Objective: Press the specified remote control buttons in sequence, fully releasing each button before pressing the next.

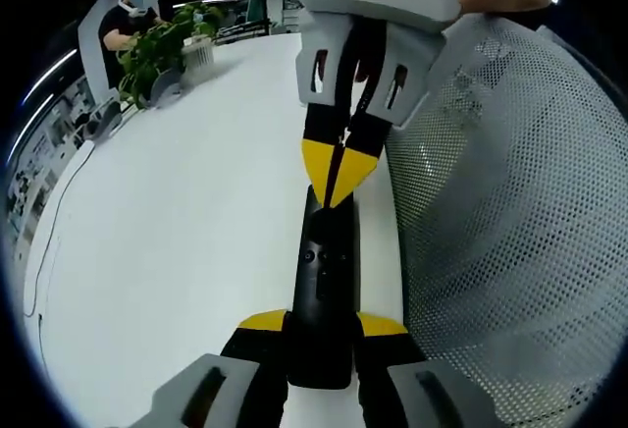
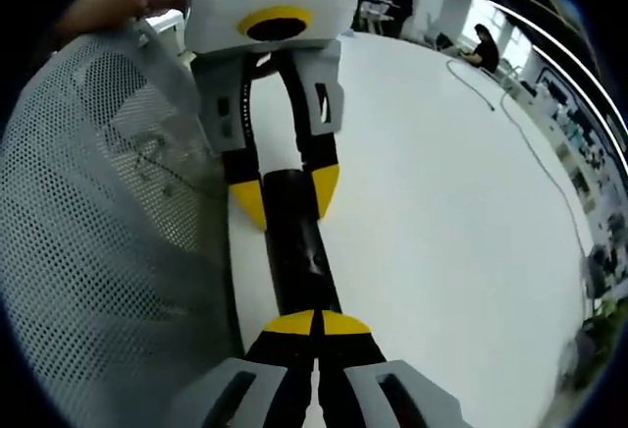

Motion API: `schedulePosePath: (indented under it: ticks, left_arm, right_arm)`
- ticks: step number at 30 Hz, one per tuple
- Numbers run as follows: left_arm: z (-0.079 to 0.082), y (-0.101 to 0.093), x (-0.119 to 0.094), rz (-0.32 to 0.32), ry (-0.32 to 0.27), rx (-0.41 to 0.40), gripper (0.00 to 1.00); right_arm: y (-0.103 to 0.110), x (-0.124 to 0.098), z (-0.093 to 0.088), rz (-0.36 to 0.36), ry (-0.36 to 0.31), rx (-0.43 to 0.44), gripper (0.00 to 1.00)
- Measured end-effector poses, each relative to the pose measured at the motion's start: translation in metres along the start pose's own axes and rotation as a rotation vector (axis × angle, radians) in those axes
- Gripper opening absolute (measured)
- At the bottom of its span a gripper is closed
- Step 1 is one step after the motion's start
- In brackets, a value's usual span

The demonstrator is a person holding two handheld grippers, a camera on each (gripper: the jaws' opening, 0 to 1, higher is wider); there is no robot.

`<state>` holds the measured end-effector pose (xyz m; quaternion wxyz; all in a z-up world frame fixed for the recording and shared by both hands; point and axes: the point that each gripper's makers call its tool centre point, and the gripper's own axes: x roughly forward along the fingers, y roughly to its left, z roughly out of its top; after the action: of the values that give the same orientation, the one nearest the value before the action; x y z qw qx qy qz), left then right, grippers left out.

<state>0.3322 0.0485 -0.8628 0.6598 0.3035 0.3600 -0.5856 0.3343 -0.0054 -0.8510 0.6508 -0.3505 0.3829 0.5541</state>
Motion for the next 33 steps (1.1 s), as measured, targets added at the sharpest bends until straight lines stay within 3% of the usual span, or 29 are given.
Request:
schedulePosePath:
  ticks: [12,17,26,33]
  left_arm:
    - [0.0001,-0.0001,-0.0002,-0.002,0.0,-0.003,0.25]
    - [0.0001,-0.0001,-0.0002,-0.003,-0.001,-0.007,0.25]
    - [0.0002,0.0003,-0.0002,-0.002,-0.004,-0.01,0.25]
    - [0.0002,0.0001,-0.0003,-0.002,-0.004,-0.012,0.25]
  right_arm:
    - [0.0003,0.0035,-0.0015,0.013,0.029,-0.058,0.0]
    - [-0.0002,0.0054,-0.0004,-0.008,0.054,-0.172,0.0]
    - [-0.0013,0.0024,-0.0006,0.003,0.001,-0.056,0.0]
    - [0.0018,0.001,0.0034,0.004,-0.025,-0.051,0.03]
